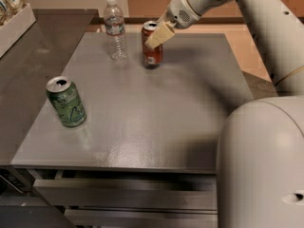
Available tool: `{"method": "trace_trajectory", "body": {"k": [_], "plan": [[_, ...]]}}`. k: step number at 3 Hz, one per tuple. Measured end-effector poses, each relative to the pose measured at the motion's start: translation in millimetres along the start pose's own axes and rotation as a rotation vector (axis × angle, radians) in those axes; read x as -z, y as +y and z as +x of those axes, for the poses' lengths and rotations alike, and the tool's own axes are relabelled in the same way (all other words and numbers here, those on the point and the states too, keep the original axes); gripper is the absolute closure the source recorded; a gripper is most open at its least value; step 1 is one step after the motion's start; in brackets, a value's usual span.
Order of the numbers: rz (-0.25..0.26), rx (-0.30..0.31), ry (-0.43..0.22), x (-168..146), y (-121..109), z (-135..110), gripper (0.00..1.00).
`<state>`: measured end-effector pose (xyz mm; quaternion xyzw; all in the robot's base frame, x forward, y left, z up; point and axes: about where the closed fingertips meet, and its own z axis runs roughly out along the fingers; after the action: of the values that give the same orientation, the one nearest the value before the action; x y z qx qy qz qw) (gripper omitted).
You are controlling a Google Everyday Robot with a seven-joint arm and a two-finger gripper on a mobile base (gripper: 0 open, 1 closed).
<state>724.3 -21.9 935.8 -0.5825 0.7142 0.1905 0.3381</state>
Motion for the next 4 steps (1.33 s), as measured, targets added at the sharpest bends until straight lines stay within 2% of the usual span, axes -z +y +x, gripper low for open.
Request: {"method": "trace_trajectory", "body": {"k": [2,3,4], "plan": [[-0.039,0.002,-0.033,-36,-13,2,0.35],[-0.072,0.031,-0.047,-42,-13,0,0.13],[-0.075,0.032,-0.049,-45,-13,-1,0.00]]}}
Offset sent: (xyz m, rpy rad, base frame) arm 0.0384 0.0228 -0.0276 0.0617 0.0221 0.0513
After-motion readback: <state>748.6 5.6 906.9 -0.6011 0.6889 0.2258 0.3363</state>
